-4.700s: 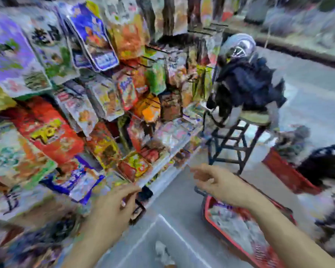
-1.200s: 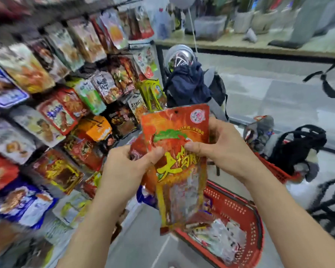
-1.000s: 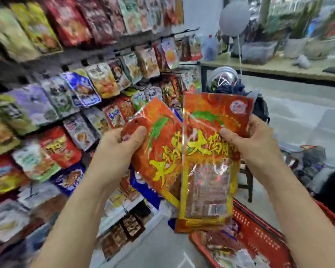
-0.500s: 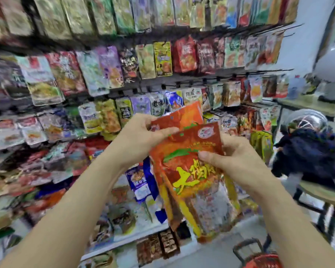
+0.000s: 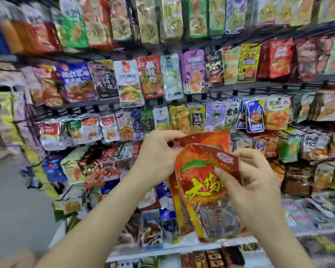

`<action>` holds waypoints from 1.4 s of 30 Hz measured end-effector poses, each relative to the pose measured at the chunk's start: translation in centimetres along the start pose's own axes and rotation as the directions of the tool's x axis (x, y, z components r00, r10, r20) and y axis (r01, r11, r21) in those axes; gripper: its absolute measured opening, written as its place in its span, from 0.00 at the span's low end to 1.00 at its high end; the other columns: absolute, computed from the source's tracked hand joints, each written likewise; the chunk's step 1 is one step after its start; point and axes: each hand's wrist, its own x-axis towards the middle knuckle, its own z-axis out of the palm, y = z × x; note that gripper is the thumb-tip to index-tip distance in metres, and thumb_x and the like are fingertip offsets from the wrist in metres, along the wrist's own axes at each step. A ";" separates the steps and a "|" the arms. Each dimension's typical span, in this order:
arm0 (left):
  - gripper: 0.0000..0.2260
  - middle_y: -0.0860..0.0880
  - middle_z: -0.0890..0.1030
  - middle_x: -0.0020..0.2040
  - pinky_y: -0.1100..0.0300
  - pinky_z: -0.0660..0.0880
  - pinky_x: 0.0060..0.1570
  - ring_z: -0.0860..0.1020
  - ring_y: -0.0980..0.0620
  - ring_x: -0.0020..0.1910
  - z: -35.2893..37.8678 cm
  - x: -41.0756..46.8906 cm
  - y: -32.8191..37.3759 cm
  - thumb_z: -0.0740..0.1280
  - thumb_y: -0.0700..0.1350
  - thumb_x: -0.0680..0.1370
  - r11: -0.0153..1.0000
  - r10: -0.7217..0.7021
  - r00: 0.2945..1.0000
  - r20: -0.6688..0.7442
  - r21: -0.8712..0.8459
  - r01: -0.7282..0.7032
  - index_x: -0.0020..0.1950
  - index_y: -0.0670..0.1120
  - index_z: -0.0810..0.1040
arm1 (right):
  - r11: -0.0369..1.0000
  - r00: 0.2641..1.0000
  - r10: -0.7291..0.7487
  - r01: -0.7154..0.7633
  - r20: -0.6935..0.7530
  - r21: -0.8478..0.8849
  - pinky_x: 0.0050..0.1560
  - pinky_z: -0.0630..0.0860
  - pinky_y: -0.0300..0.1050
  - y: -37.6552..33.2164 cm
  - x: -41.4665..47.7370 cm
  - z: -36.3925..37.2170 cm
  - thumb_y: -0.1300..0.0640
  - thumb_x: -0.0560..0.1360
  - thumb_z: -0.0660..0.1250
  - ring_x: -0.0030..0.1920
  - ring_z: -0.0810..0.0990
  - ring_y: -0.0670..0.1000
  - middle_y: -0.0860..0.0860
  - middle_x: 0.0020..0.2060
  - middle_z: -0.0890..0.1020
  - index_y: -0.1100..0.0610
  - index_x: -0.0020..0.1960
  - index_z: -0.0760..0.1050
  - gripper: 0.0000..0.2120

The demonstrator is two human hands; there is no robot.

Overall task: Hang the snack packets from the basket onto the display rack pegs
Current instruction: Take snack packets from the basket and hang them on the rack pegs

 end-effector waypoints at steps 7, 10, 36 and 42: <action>0.05 0.57 0.84 0.38 0.61 0.79 0.38 0.81 0.60 0.37 -3.8 -0.3 -3.4 0.77 0.45 0.70 0.983 -0.048 0.993 -0.107 0.171 0.066 0.44 0.50 0.84 | 0.831 0.922 0.329 -0.385 0.203 0.402 0.45 0.80 0.41 0.7 0.9 5.1 0.65 0.70 0.74 0.45 0.84 0.43 0.42 0.42 0.86 0.49 0.43 0.83 0.11; 0.13 0.53 0.86 0.43 0.59 0.80 0.44 0.83 0.57 0.41 -7.2 0.2 -4.8 0.77 0.46 0.69 0.957 -0.261 0.960 -0.101 0.101 0.271 0.52 0.53 0.82 | 0.770 0.887 0.431 -0.457 0.165 0.446 0.42 0.82 0.44 3.1 2.2 5.7 0.66 0.70 0.73 0.40 0.85 0.46 0.46 0.39 0.87 0.52 0.42 0.83 0.09; 0.04 0.52 0.85 0.40 0.71 0.73 0.41 0.79 0.60 0.40 -9.9 11.6 -9.1 0.73 0.38 0.73 0.675 -0.010 0.997 -0.076 0.735 0.063 0.44 0.46 0.85 | 0.867 0.834 -0.006 -0.271 0.552 0.419 0.37 0.74 0.29 7.4 17.1 17.0 0.70 0.75 0.65 0.36 0.81 0.38 0.43 0.34 0.86 0.52 0.36 0.84 0.18; 0.07 0.52 0.85 0.42 0.62 0.72 0.43 0.78 0.57 0.43 -11.7 12.3 -10.6 0.68 0.45 0.72 0.537 0.204 0.970 -0.130 0.844 0.000 0.47 0.47 0.84 | 0.797 0.801 -0.024 -0.346 0.598 0.495 0.47 0.80 0.47 5.3 18.3 19.3 0.44 0.72 0.71 0.43 0.85 0.45 0.45 0.38 0.86 0.53 0.42 0.85 0.13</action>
